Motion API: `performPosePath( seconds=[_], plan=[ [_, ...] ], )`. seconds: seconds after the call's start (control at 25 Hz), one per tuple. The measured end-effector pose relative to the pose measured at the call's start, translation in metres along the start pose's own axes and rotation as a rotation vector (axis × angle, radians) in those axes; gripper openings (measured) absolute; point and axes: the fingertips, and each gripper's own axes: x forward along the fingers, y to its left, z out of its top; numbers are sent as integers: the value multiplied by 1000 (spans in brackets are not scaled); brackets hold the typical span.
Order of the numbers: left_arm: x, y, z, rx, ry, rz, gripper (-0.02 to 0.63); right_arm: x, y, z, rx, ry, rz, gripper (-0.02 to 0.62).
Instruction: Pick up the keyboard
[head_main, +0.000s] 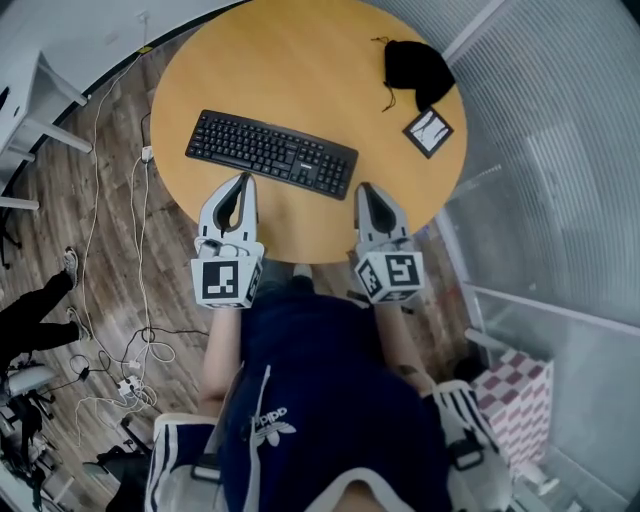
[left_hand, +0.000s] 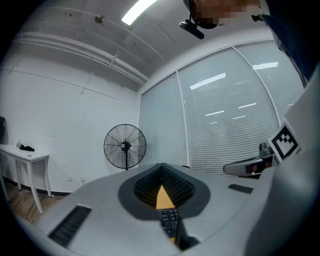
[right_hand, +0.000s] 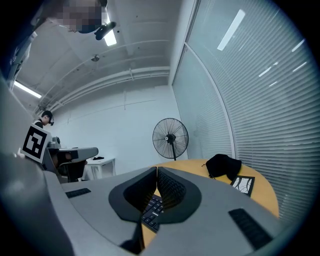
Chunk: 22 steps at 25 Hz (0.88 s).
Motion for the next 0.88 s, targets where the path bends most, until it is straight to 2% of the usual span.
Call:
performPosePath(
  seconds=[0.24, 0.64, 0.88],
  plan=[
    [27, 22, 1, -35, -13, -41, 3, 18, -3, -7, 28, 11, -78, 6],
    [66, 84, -3, 1, 42, -166, 3, 62, 20, -5, 53, 19, -212, 6],
    [76, 121, -14, -8, 68, -229, 3, 75, 36, -11, 71, 21, -305, 6]
  ],
)
